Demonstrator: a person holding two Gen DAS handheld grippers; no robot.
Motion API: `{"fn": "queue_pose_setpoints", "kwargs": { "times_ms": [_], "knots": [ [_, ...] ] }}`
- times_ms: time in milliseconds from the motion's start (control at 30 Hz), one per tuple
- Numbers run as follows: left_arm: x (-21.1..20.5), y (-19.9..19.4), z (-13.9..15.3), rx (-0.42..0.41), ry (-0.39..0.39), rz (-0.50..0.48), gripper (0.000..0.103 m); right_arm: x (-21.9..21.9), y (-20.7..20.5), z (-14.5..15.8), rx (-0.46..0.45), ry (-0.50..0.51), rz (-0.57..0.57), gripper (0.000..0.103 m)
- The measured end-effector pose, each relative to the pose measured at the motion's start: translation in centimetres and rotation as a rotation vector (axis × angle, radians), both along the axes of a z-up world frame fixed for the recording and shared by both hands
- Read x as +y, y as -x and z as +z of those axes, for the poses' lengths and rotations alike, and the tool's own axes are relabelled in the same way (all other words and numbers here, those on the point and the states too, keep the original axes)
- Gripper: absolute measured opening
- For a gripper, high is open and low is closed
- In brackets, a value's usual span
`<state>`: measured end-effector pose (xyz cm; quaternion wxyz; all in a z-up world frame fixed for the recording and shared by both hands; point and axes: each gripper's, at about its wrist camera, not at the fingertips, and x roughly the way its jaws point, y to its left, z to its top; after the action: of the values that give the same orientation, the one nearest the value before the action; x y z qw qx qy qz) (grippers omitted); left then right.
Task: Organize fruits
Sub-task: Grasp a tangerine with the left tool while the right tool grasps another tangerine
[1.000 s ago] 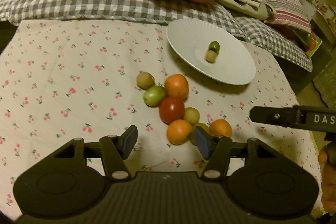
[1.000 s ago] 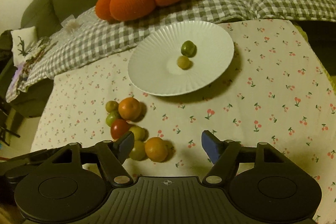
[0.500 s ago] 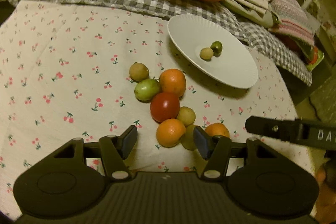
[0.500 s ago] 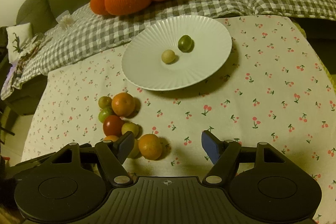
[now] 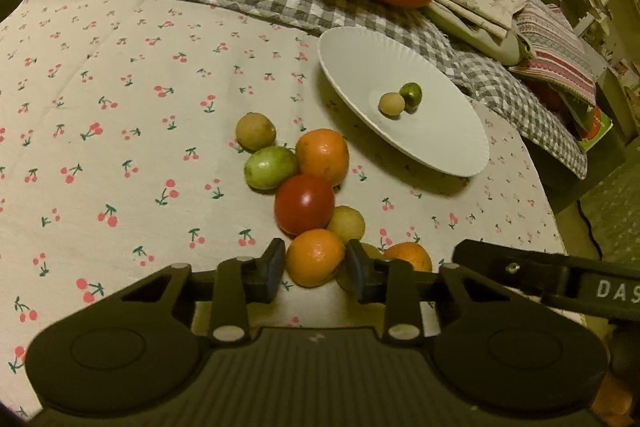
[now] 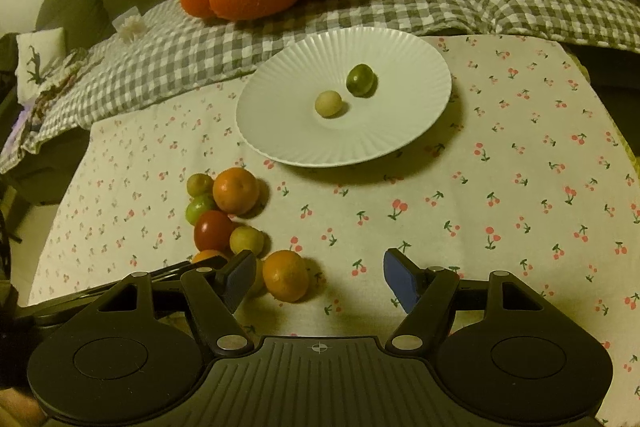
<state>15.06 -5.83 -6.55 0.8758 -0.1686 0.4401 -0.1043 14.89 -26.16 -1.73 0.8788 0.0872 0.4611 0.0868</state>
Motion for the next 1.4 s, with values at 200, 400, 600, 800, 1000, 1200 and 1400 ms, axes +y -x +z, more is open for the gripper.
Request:
{"fn": "queue_pose_setpoints", "kwargs": {
  "times_ms": [200, 400, 600, 800, 1000, 1200, 1400],
  "knots": [
    [0.3, 0.3, 0.5, 0.035, -0.019, 0.011, 0.031, 0.2, -0.2, -0.6, 0.011, -0.002, 0.009, 0.071],
    [0.7, 0.7, 1.2, 0.033, -0.071, 0.023, 0.031, 1.0, -0.5, -1.3, 0.025, -0.006, 0.032, 0.07],
    [0.9, 0.5, 1.0, 0.054, -0.073, 0.028, 0.031, 2.1, -0.9, -2.7, 0.062, -0.032, 0.042, 0.061],
    [0.9, 0.6, 1.2, 0.045, -0.086, 0.028, 0.031, 2.4, -1.5, -3.6, 0.084, -0.089, 0.03, 0.04],
    [0.7, 0.7, 1.2, 0.043, -0.1, 0.025, 0.031, 2.8, -1.2, -3.3, 0.075, -0.06, 0.04, 0.031],
    [0.7, 0.7, 1.4, 0.03, -0.112, 0.022, 0.031, 2.8, -1.1, -2.7, 0.063, -0.057, 0.041, 0.03],
    [0.6, 0.8, 1.7, 0.008, -0.135, 0.021, 0.031, 2.4, -0.9, -2.2, 0.053, -0.056, 0.022, 0.03]
  ]
}}
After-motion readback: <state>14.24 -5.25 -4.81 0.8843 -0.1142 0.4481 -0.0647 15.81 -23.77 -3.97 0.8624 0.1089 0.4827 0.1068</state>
